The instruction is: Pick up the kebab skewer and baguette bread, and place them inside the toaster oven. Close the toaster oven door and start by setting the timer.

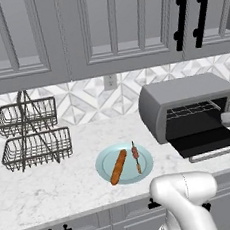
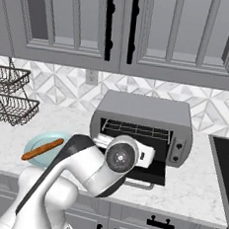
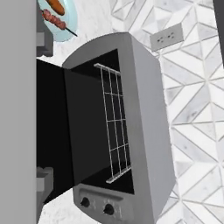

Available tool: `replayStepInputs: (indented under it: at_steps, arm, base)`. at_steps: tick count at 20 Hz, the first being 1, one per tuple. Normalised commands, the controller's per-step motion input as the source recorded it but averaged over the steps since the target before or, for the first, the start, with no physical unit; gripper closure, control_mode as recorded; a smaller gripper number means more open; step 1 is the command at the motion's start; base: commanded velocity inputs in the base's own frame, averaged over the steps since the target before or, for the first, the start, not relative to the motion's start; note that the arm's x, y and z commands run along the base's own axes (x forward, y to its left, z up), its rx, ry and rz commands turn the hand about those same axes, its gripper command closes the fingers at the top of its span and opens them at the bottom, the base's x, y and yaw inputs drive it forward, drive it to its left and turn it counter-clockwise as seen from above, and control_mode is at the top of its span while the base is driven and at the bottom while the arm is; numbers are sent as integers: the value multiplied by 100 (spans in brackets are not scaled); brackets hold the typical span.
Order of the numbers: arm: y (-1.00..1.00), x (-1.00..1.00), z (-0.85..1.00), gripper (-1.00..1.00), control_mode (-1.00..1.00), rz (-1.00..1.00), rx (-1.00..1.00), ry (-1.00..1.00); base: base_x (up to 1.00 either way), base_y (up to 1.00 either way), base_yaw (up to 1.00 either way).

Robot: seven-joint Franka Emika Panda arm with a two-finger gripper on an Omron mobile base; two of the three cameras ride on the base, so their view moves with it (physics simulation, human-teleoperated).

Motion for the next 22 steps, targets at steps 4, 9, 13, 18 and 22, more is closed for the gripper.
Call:
replayStepInputs:
  at_steps: [4,9,13,18,22]
  arm:
    - [0,22,-18,-100,-100,3,-5,-12]
    - [-6,18,-28,-100,-100,7,-4,-11]
    - [0,21,-16,-100,-100,3,-4,-9]
    - [0,30,0,-100,-100,0,0,0]
    - [0,33,0,-100,-100,0,0,0]
  base:
    - [0,0,0]
    - [0,0,0]
    - [0,0,0]
    - [0,0,0]
    - [0,0,0]
